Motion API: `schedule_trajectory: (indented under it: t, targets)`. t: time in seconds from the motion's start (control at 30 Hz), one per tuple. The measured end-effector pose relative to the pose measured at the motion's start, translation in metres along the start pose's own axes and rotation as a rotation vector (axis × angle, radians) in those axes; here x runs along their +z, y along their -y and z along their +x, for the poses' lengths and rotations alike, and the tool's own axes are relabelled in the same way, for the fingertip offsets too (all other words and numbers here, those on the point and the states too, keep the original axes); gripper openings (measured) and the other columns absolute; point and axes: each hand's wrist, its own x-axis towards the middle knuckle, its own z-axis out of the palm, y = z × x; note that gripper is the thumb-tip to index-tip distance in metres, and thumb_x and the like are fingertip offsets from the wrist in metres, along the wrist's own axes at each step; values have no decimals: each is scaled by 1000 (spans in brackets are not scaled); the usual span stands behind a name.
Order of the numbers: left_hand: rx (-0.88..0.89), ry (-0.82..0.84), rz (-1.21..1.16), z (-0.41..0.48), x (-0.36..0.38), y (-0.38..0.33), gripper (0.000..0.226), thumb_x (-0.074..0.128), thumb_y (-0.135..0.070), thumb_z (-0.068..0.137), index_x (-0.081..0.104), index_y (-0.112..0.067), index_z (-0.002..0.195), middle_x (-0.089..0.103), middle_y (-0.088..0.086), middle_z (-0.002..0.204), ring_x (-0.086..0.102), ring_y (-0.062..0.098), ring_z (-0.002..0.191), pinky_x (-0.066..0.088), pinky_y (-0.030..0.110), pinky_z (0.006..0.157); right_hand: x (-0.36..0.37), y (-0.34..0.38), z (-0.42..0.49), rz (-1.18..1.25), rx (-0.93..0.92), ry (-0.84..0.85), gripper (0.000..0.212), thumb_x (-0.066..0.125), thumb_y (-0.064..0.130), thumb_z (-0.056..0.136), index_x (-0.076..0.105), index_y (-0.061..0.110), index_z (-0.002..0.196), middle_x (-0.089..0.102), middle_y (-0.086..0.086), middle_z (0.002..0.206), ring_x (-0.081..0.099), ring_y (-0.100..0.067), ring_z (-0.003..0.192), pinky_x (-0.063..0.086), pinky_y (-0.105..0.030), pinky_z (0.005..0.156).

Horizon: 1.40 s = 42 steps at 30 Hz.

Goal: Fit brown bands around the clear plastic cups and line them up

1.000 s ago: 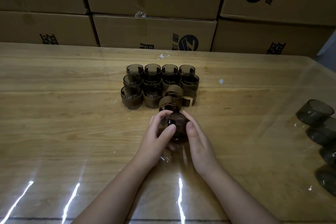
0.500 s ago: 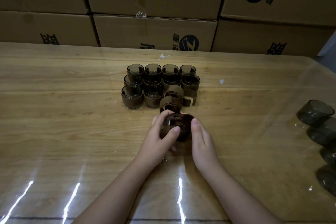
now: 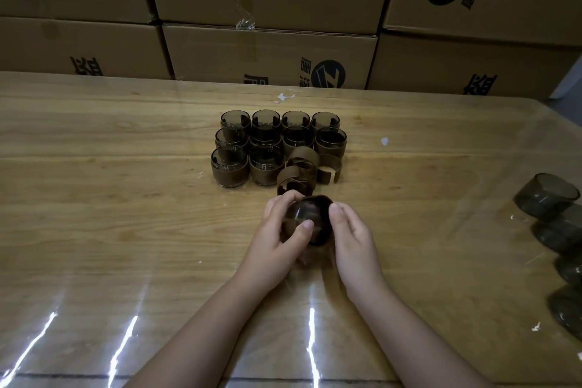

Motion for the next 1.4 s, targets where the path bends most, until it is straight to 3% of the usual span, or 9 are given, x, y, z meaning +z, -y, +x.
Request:
schedule_trajectory:
  t: [0.07,0.17,0.23,0.33,0.53,0.63,0.83,1.07,1.4]
  targets:
    - [21,2,-2,-1,-1,1,42,54,-49,72,49,-40,113,48,0,117,56,-8,95,49,8,63,-3,0,1,1,4,-3,24,44,26,102,67,27,95,71,13,89,64,-1,87,48,-15,74]
    - [-3,-3,-104,-2,-2,5,50,63,-51,69,48,-45,116,56,-7,114,62,5,96,56,24,60,-7,2,3,19,8,23,19,48,22,100,67,25,98,72,14,91,65,3,87,47,-10,71]
    - [-13,15,-147,-1,-3,6,59,65,-50,67,42,-42,121,55,-5,115,65,6,93,55,25,53,-8,3,4,43,38,56,18,49,28,99,67,26,101,72,11,94,65,2,89,47,-9,71]
    - [-76,14,-245,-1,-2,5,52,60,-53,68,43,-33,112,54,0,113,67,10,83,53,29,46,-8,3,4,60,68,100,33,48,48,96,65,25,113,71,8,105,64,-1,100,49,-14,80]
    - [-166,37,-406,5,-11,8,48,68,-46,70,58,-26,113,59,18,122,66,32,103,57,41,70,-8,3,5,93,106,180,46,40,53,89,64,27,116,71,9,112,63,-6,109,48,-23,92]
    - [-212,62,-473,8,-14,8,51,67,-46,71,60,-26,118,62,18,123,64,38,107,55,47,82,-10,4,7,101,119,184,49,39,51,91,63,22,122,70,1,116,63,-14,113,46,-40,102]
    - [-230,73,-485,11,-13,11,56,55,-44,83,46,-21,133,67,8,122,67,33,104,57,38,77,-11,4,8,114,157,179,52,44,53,90,62,19,125,69,-2,119,62,-17,116,43,-47,106]
    - [-238,91,-449,10,-12,12,60,57,-50,80,46,-24,132,66,4,124,66,30,108,51,48,93,-15,7,9,184,180,188,63,48,52,85,56,11,132,67,-8,123,61,-21,118,42,-47,108]
    - [-252,103,-496,10,-11,12,63,61,-53,76,49,-26,131,65,2,125,65,29,109,51,44,92,-16,5,12,297,176,179,57,53,47,81,57,19,131,68,-2,122,63,-15,116,47,-31,96]
